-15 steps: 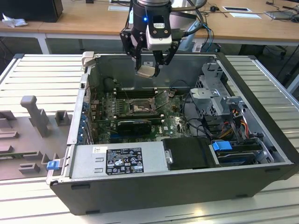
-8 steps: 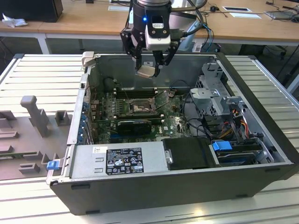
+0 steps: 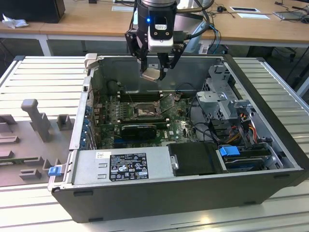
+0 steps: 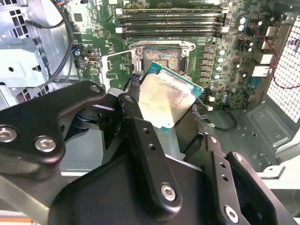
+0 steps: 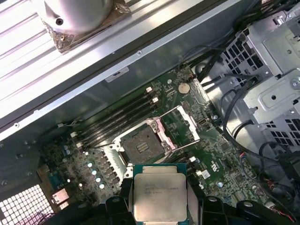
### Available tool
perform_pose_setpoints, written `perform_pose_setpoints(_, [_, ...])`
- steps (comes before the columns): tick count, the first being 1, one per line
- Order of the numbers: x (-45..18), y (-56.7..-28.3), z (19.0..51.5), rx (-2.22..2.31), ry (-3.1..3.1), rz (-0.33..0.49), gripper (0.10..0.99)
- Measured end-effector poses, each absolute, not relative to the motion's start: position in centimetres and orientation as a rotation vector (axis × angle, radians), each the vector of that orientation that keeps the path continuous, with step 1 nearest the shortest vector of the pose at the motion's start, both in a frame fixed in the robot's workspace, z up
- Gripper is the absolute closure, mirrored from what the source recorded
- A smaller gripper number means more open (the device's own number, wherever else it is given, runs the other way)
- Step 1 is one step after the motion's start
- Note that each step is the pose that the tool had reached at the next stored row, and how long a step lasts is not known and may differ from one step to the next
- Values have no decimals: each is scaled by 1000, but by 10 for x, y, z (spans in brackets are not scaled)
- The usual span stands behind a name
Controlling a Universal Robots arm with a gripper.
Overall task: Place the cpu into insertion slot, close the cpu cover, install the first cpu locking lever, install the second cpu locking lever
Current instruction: 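Place the cpu into insertion slot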
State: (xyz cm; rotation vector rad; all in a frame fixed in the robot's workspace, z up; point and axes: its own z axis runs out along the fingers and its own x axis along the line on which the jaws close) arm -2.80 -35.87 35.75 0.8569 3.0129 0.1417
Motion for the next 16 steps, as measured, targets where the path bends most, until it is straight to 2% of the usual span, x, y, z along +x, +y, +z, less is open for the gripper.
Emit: perform_pose_setpoints(16, [-28, -359, 357, 983, 2970, 141, 541])
